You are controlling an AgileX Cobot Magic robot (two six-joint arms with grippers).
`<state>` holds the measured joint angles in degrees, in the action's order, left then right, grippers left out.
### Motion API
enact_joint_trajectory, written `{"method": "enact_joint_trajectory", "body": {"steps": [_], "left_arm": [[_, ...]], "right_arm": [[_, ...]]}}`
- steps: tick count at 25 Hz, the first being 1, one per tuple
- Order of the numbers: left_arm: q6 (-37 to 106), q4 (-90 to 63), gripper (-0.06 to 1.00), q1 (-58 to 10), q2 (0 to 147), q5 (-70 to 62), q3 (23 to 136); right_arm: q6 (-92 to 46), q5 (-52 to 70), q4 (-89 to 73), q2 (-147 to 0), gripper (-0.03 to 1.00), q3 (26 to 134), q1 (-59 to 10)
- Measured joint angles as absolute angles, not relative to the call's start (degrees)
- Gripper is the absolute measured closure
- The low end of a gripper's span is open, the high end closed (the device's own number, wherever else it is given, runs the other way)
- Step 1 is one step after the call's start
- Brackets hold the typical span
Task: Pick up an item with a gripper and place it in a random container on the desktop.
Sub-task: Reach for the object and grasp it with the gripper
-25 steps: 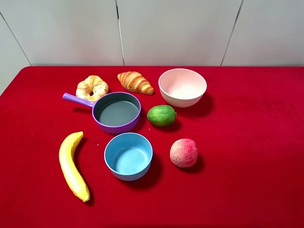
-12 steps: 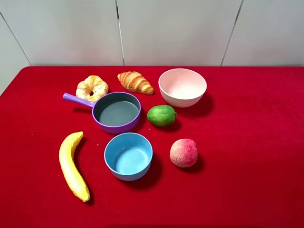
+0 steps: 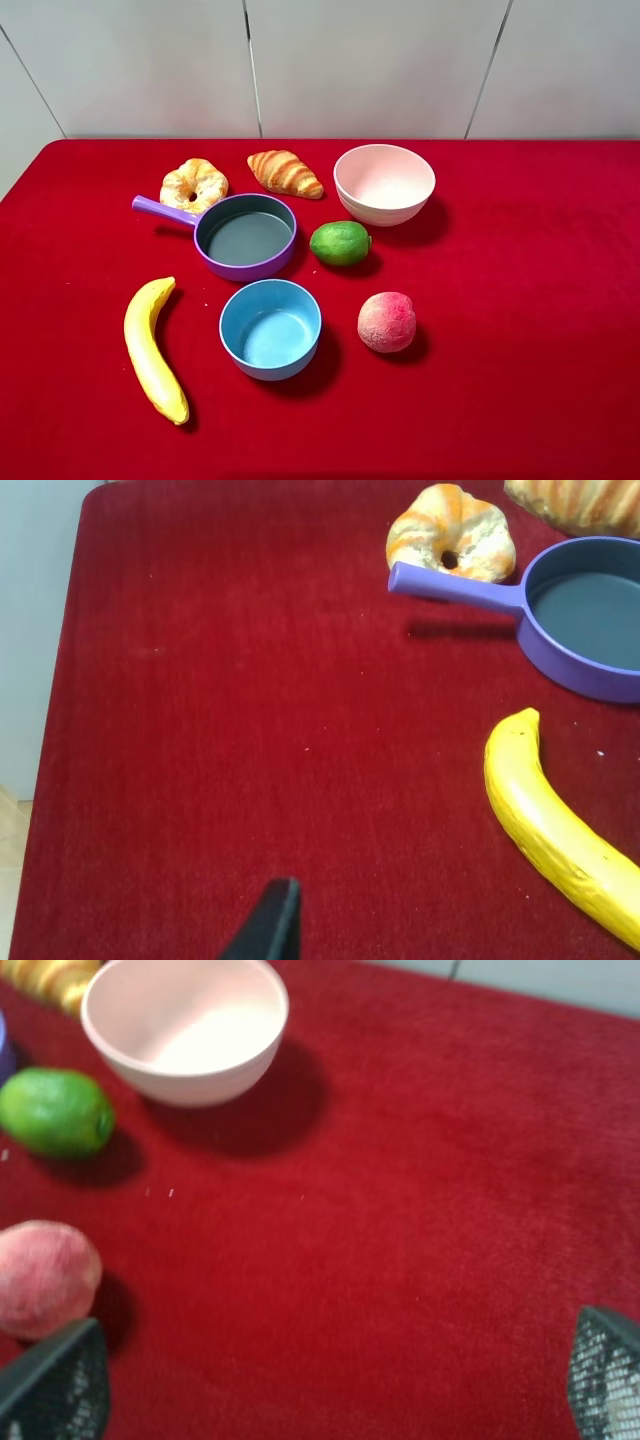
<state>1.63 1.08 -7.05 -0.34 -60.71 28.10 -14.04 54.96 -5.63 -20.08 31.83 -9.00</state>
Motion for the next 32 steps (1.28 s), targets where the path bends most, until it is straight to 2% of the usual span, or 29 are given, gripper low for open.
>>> {"method": "enact_joint_trajectory", "body": {"steps": [10, 19, 32], "left_arm": [[1.63, 1.08, -0.04, -7.05, -0.34, -60.71, 28.1], [1.63, 1.08, -0.04, -7.05, -0.34, -60.71, 28.1], [1.63, 1.08, -0.04, -7.05, -0.34, -60.71, 28.1]], "right_arm": [[-24.89, 54.6, -8.21, -27.11, 0.27, 31.83, -9.84], [-25.09, 52.95, -8.15, -31.86, 0.27, 31.83, -20.29], [-25.15, 45.14, -8.15, -43.84, 0.27, 31.83, -31.63]]}}
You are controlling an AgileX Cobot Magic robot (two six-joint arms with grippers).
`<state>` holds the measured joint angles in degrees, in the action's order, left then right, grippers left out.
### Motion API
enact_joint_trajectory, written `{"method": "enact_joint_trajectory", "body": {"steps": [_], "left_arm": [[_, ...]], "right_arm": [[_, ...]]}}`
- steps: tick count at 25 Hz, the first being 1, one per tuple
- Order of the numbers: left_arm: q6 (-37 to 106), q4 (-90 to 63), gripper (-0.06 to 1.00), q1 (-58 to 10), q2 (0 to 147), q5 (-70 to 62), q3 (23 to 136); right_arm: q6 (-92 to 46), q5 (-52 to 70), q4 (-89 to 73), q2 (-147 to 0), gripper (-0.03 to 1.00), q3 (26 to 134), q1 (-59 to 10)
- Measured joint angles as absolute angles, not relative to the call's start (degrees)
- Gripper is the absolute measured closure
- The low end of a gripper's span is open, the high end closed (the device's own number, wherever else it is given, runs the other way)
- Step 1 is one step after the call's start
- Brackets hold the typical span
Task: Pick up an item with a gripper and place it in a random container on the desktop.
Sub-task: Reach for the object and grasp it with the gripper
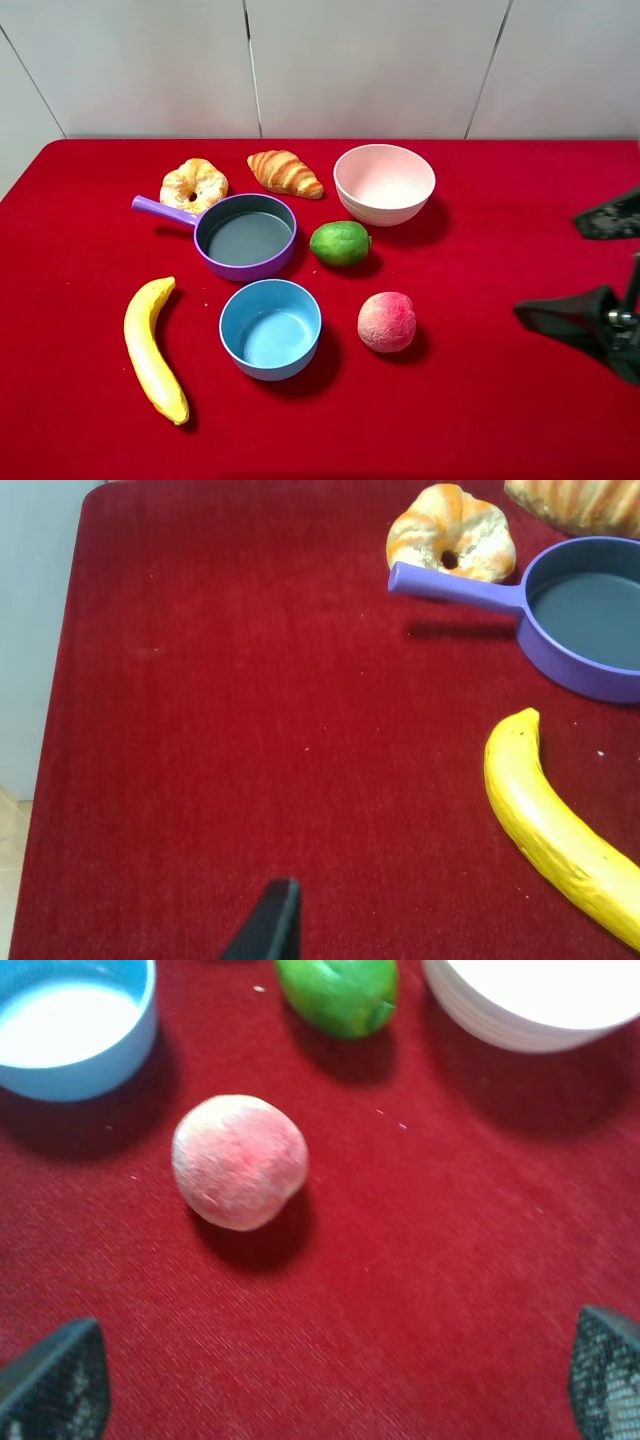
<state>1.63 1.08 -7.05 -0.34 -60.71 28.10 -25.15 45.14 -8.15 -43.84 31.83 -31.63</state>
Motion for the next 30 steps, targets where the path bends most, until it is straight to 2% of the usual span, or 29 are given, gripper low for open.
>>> {"method": "enact_joint_trajectory", "body": {"steps": [12, 24, 30], "left_arm": [[1.63, 1.08, -0.04, -7.05, -0.34, -60.71, 28.1], [1.63, 1.08, -0.04, -7.05, -0.34, -60.71, 28.1], [1.63, 1.08, -0.04, -7.05, -0.34, -60.71, 28.1]], "right_arm": [[-25.1, 33.8, -9.9, -56.16, 0.27, 31.83, -40.64], [-25.1, 25.41, -10.95, -67.02, 0.27, 31.83, -46.15], [-25.1, 22.94, -11.88, -72.68, 0.27, 31.83, -46.62]]}}
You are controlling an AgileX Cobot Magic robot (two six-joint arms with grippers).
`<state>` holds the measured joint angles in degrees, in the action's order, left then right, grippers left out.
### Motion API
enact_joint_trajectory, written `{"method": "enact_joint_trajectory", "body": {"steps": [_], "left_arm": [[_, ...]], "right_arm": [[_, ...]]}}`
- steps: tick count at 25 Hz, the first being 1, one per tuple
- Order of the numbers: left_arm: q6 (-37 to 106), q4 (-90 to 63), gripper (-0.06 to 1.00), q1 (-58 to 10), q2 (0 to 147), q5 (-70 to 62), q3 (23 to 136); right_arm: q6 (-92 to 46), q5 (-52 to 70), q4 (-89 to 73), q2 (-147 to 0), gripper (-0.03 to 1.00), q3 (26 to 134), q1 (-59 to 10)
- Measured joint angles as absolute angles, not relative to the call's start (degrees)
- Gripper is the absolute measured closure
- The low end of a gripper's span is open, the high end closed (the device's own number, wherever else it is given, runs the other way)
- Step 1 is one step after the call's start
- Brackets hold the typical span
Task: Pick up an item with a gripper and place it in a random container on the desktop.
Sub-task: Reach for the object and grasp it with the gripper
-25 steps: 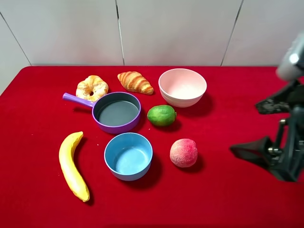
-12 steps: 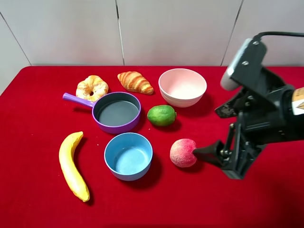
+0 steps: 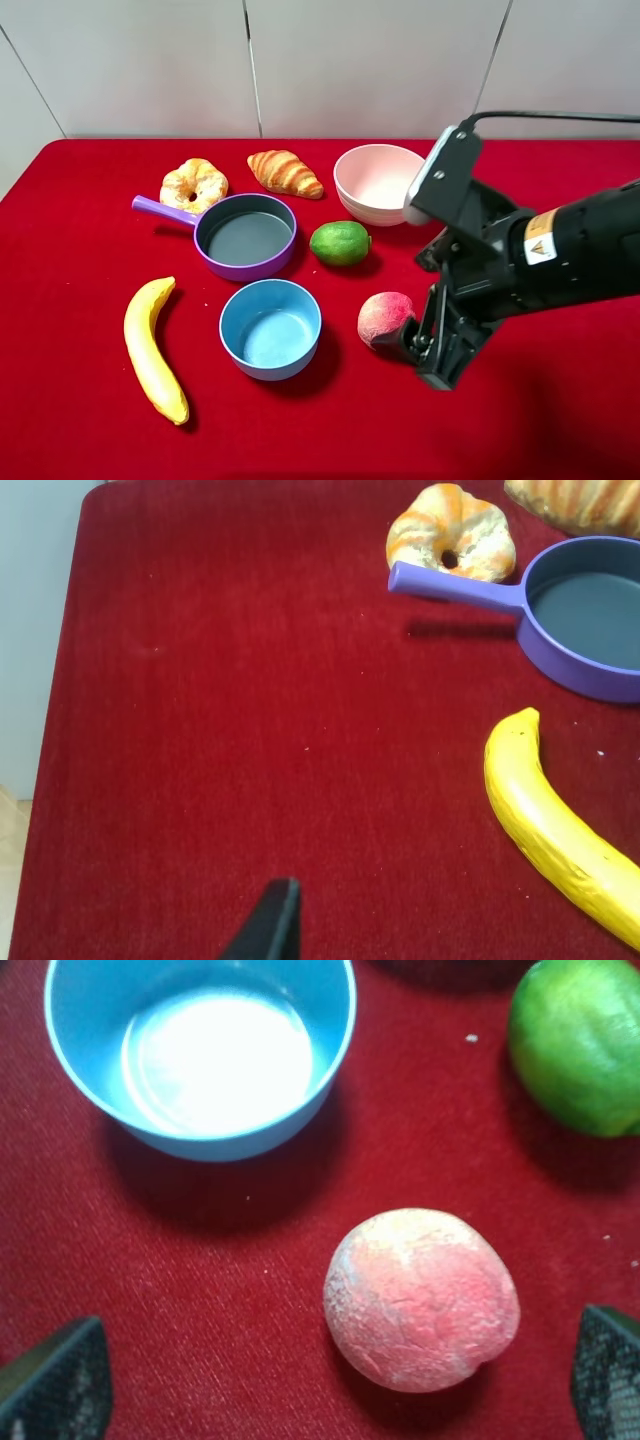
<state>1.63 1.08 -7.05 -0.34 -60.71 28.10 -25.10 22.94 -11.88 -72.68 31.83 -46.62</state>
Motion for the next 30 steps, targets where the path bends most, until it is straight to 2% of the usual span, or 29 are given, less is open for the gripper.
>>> {"method": "enact_joint_trajectory", "body": {"steps": [30], "left_arm": [[1.63, 1.08, -0.04, -7.05, -0.34, -60.71, 28.1]], "right_arm": [[-25.1, 8.5, -11.13, -91.39, 0.27, 32.0, -46.62]]}}
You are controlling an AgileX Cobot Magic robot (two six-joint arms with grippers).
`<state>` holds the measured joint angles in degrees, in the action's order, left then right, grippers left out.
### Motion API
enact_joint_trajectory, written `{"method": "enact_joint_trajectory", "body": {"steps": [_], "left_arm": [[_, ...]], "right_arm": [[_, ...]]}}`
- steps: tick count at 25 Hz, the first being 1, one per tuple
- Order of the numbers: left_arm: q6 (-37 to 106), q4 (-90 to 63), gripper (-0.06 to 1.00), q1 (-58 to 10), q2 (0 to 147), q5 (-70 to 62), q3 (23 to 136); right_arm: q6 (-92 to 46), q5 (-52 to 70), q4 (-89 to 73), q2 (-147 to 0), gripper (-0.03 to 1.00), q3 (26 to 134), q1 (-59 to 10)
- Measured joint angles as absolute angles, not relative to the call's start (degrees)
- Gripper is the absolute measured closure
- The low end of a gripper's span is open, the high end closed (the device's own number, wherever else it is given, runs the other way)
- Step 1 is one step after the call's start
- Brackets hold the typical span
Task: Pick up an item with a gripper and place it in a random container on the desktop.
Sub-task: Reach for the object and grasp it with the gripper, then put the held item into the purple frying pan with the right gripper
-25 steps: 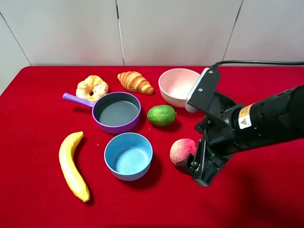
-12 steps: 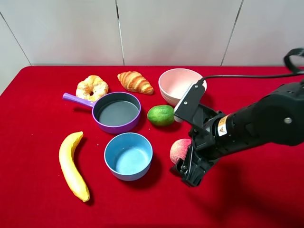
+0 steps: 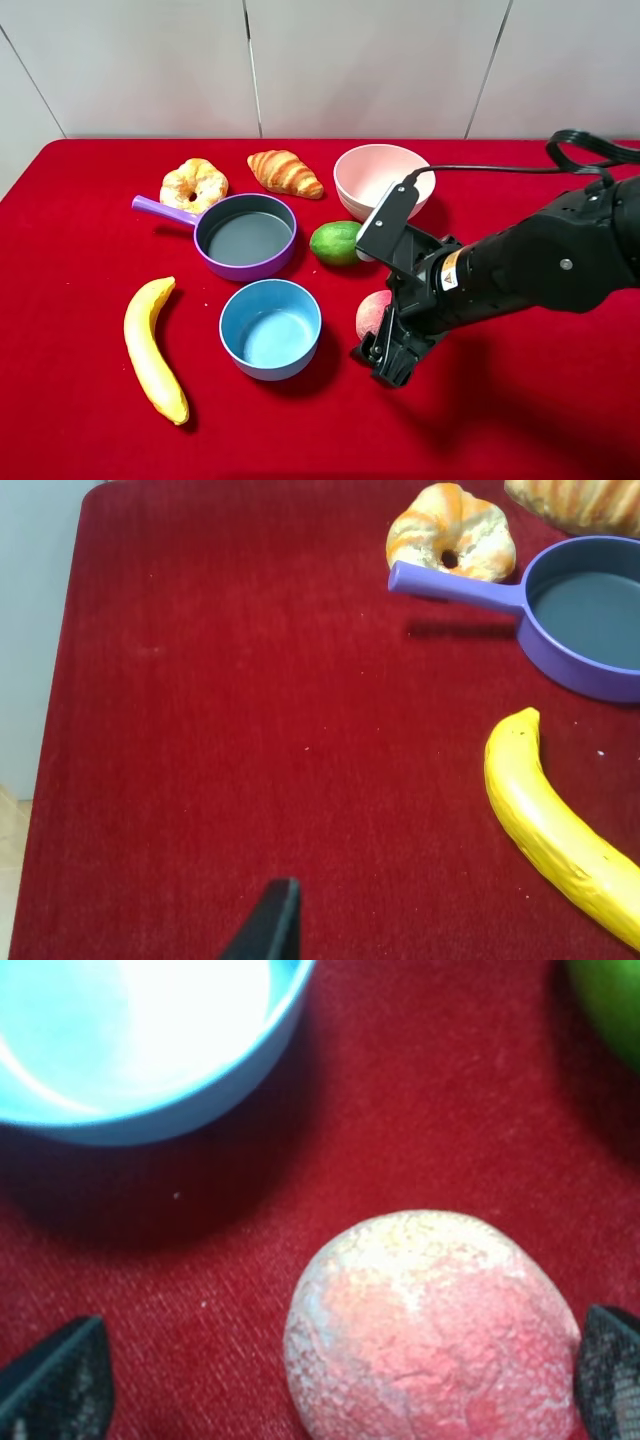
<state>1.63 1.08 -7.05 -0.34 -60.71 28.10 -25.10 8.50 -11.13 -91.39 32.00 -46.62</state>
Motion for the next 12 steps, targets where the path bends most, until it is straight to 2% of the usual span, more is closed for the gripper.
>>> {"method": "enact_joint_trajectory", "body": {"steps": [12], "left_arm": [[1.63, 1.08, -0.04, -7.05, -0.34, -60.71, 28.1]], "right_arm": [[-25.1, 2.89, -10.4, -95.34, 0.27, 32.27, -46.62]]}}
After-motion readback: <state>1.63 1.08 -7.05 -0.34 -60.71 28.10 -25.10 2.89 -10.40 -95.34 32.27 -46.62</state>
